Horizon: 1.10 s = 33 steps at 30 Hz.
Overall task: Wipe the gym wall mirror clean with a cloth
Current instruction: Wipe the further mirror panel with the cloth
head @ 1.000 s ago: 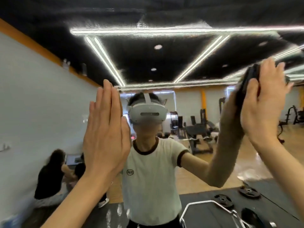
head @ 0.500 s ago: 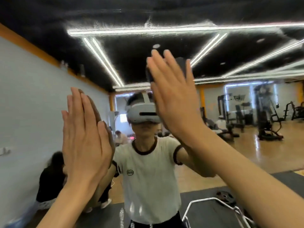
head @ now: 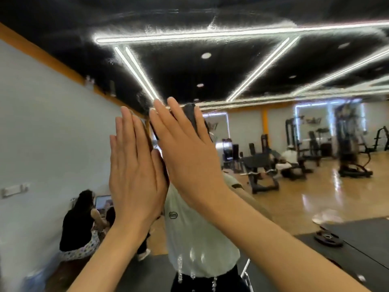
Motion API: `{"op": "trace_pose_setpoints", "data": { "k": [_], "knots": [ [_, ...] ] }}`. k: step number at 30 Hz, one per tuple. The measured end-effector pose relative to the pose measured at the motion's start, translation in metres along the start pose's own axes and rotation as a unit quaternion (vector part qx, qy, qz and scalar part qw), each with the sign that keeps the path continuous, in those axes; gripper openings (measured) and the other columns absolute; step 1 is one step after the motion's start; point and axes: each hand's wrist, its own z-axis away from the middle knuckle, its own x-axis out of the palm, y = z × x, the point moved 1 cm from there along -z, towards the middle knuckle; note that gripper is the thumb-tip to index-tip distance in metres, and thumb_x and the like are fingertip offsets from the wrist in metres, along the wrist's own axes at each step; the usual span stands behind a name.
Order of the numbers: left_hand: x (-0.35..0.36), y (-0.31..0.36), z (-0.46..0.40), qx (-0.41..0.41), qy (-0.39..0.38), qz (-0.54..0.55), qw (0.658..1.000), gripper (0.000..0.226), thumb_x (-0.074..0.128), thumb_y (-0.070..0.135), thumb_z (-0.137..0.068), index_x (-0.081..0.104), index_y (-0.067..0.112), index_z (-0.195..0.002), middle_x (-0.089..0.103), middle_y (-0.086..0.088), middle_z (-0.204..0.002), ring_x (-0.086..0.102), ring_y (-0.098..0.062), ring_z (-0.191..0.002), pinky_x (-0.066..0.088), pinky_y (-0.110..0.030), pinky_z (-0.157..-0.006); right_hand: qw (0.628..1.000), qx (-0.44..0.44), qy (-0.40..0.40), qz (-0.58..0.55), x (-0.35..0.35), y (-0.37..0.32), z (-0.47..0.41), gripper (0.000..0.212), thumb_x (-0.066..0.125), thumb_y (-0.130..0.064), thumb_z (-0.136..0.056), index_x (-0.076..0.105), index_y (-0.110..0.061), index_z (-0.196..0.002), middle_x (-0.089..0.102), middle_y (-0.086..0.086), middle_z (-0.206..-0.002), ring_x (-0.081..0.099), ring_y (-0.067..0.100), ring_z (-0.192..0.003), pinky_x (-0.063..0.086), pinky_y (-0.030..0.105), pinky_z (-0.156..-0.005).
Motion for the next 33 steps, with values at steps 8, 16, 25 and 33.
{"op": "trace_pose_setpoints", "data": {
  "k": [8, 16, 25, 33],
  "knots": [
    [-0.002, 0.005, 0.0, 0.0, 0.004, 0.018, 1.0, 0.061, 0.023, 0.023, -0.105, 0.007, -0.001, -0.159, 0.003, -0.018, -0.168, -0.002, -0.025, -0.156, -0.009, -0.028, -0.125, 0.985, 0.151, 0.067, -0.054, -0.095, 0.153, 0.073, 0.05, 0.038, -0.012, -0.103, 0.037, -0.003, -0.152, 0.034, 0.017, -0.159, 0.024, 0.033, -0.15, 0.006, 0.049, -0.126],
    [-0.003, 0.008, -0.001, -0.017, -0.004, 0.003, 1.0, 0.061, 0.018, 0.025, -0.106, 0.008, -0.004, -0.159, 0.002, -0.019, -0.168, -0.002, -0.026, -0.156, -0.009, -0.029, -0.125, 0.974, 0.174, 0.101, -0.099, -0.075, 0.061, 0.045, 0.057, 0.049, -0.003, -0.091, 0.042, -0.004, -0.147, 0.046, 0.018, -0.145, 0.04, 0.031, -0.137, 0.03, 0.057, -0.113],
    [0.002, 0.049, 0.005, 0.016, -0.044, 0.03, 0.998, 0.06, 0.018, 0.027, -0.107, 0.007, 0.001, -0.16, 0.0, -0.014, -0.169, -0.007, -0.018, -0.156, -0.008, -0.031, -0.126, 0.995, 0.013, 0.057, -0.076, -0.079, 0.098, 0.097, 0.05, 0.043, -0.012, -0.101, 0.04, -0.006, -0.15, 0.036, 0.012, -0.159, 0.023, 0.027, -0.151, 0.008, 0.05, -0.125],
    [0.045, 0.147, 0.005, 0.109, -0.045, 0.058, 0.991, 0.06, 0.032, 0.015, -0.104, 0.013, 0.0, -0.159, 0.007, -0.015, -0.169, 0.001, -0.023, -0.156, -0.007, -0.032, -0.126, 0.934, 0.305, 0.16, -0.094, -0.109, 0.24, 0.137, 0.046, 0.04, -0.008, -0.106, 0.039, -0.009, -0.152, 0.036, 0.006, -0.159, 0.018, 0.012, -0.152, 0.0, 0.04, -0.126]
  ]
}}
